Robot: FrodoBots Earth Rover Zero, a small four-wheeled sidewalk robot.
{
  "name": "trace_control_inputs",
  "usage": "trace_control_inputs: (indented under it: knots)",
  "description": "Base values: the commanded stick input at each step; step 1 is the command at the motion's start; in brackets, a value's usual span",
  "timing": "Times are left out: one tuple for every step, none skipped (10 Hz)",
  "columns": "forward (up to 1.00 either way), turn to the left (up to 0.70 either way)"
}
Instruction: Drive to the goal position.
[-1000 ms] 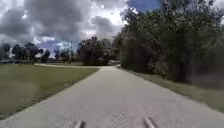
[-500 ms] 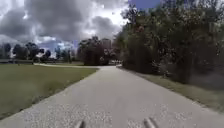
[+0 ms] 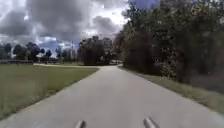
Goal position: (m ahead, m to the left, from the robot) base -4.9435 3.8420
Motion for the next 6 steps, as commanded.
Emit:
trace_control_inputs:
  knots:
    - [0.70,0.00]
    - [0.70,0.00]
    - [0.70,0.00]
    - [0.70,0.00]
    - [0.70,0.00]
    - [0.70,0.00]
